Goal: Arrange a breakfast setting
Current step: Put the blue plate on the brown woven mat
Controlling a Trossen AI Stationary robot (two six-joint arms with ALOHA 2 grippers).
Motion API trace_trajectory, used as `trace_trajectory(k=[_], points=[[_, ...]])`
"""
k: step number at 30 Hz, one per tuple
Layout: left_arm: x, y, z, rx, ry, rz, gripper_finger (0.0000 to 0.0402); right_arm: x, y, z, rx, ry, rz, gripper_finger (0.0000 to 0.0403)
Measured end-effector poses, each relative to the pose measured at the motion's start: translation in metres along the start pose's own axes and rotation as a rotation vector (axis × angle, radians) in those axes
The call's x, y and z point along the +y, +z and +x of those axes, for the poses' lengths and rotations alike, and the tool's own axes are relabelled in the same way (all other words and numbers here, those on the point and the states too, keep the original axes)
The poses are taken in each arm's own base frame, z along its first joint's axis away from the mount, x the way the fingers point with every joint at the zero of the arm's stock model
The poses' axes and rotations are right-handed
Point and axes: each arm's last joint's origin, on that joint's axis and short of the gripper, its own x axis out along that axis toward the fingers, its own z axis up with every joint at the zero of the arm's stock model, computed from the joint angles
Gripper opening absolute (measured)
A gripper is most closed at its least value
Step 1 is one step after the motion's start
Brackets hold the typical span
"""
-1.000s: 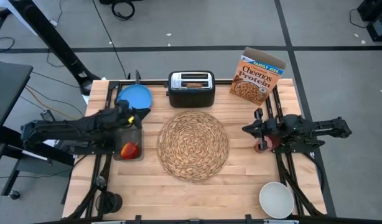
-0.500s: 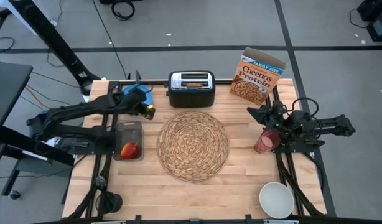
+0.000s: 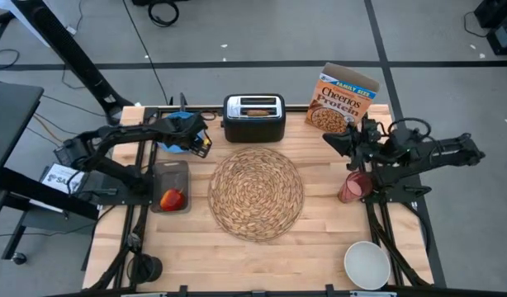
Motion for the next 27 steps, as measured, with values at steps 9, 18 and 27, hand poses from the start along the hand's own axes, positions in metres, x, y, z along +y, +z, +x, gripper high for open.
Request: trace_trajectory(k=[9,18,27], points=[[0.002,0.005,0.03,0.059,0.054,0.047,0.0158,0.055,0.048,0.035,-0.024,0.131,-0.209,0.0008],[0.0,0.004,0.041,0.089,0.068,0.135,0.0079,0.09,0.068,0.056,-0.05,0.201,-0.355,0.001],[-0.011,0.002,0.023,0.061,0.07,0.23,0.0018,0.083,0.075,0.057,-0.096,0.031,-0.439,0.004]])
